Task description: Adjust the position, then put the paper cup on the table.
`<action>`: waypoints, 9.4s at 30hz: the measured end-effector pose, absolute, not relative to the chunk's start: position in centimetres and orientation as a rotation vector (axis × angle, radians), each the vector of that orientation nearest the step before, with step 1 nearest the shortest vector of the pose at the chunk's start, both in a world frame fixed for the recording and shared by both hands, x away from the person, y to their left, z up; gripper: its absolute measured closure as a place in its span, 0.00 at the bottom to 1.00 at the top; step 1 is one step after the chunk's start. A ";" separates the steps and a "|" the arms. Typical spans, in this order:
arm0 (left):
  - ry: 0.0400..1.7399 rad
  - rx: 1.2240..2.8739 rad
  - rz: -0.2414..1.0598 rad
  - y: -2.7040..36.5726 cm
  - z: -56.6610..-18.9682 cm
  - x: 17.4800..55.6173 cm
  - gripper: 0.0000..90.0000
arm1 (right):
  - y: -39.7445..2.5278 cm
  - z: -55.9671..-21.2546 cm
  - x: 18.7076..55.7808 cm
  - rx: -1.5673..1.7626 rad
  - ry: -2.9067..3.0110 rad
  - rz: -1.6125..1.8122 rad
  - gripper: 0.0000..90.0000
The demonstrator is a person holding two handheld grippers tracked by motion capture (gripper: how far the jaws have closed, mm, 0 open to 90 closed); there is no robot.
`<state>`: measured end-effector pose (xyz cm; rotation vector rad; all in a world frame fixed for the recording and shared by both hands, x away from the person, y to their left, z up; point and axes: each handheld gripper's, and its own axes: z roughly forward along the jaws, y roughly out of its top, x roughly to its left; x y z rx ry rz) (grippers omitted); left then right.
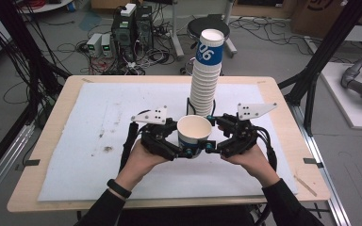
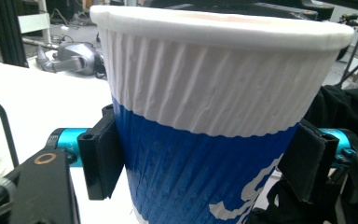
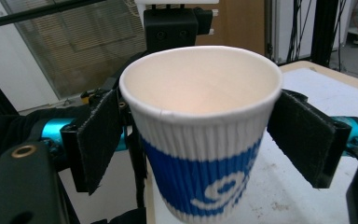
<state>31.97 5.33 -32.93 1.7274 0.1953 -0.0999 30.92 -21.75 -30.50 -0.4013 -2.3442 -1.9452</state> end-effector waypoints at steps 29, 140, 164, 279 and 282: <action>0.199 1.672 -0.061 7.1 -31.5 31.9 0.28 | -23.3 -31.2 31.4 -0.387 -2.470 -1.945 0.20; 0.194 1.642 -0.083 5.8 -31.4 31.2 0.19 | -19.0 -33.7 30.6 -0.318 -2.482 -1.821 0.30; 0.189 1.653 -0.059 6.5 -31.2 31.3 0.24 | -20.5 -33.1 30.8 -0.321 -2.497 -1.864 0.22; 0.794 1.608 0.559 17.3 -36.9 41.0 0.25 | -28.8 -31.7 32.9 -0.556 -2.600 -2.057 0.21; 0.820 1.607 0.565 17.3 -37.3 41.4 0.25 | -28.8 -31.7 32.9 -0.560 -2.597 -2.058 0.21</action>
